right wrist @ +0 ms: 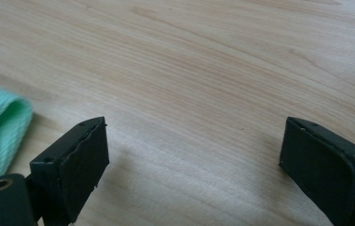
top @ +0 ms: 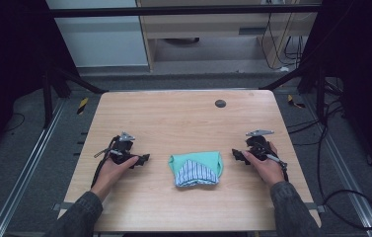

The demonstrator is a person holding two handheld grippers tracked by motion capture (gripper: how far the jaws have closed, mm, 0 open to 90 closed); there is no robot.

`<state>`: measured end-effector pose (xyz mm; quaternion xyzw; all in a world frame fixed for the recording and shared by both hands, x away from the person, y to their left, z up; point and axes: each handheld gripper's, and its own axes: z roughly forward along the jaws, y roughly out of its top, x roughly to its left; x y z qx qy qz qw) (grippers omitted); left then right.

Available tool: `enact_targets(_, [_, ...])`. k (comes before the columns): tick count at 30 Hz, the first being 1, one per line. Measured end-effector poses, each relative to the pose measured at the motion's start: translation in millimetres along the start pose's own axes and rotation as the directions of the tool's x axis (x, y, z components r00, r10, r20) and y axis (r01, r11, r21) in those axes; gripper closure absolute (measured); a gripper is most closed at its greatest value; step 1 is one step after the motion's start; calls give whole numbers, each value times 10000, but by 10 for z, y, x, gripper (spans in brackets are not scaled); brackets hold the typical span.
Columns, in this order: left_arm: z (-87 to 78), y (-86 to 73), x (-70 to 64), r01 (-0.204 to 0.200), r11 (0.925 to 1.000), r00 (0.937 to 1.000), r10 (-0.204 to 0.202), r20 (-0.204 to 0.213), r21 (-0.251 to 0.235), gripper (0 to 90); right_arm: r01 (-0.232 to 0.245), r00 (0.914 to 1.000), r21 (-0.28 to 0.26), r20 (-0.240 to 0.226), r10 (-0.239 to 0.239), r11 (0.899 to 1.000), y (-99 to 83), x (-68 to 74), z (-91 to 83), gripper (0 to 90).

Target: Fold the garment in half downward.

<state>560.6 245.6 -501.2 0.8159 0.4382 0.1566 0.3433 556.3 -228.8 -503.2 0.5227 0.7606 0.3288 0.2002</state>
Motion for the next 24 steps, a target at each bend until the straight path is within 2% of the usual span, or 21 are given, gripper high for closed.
enact_targets(3, [6,-4,49,113,9997,9998,-116,-156,-197,69,21,9997,48,262,-22,10000,-7,-15,25,90])
enact_targets(7, [28,-9,72,155,9992,9995,-165,-264,-376,69,-97,9993,-38,356,98,9999,-6,-16,39,87])
enact_targets(11, [53,-10,55,-141,9993,9987,125,-491,-335,57,-33,9985,-154,548,41,9999,-6,-10,67,73])
enact_targets(13, [71,-13,36,-336,9990,9974,317,-644,-279,33,-68,9974,-266,716,87,9996,-13,14,93,38])
enact_targets(16, [72,-12,37,-350,9990,9973,332,-660,-272,31,-194,9966,-272,789,214,9994,-9,32,105,28])
enact_targets(17, [74,-11,36,-323,9991,9972,304,-687,-261,28,-238,9957,-275,890,262,9993,-8,37,111,19])
enact_targets(18, [83,-8,31,-148,9997,9966,130,-812,-215,7,-515,9928,-213,1076,535,9984,-9,54,112,2])
enact_targets(19, [83,-8,31,-148,9997,9966,130,-812,-215,1,-646,9905,-241,1203,670,9976,-9,66,114,2])
enact_targets(21, [86,-4,23,-40,9998,9958,21,-920,-209,1,-705,9887,-251,1304,732,9972,-8,75,115,2])
enact_targets(22, [90,0,12,63,9998,9946,-85,-1036,-209,1,-840,9859,-254,1428,868,9961,-9,92,116,2])
enact_targets(23, [104,12,-24,288,9994,9923,-308,-1201,-182,0,-1110,9786,-316,1708,1148,9933,-18,129,111,3])
enact_targets(24, [104,12,-24,288,9994,9923,-308,-1201,-182,0,-1110,9786,-316,1708,1148,9933,-18,129,111,3])
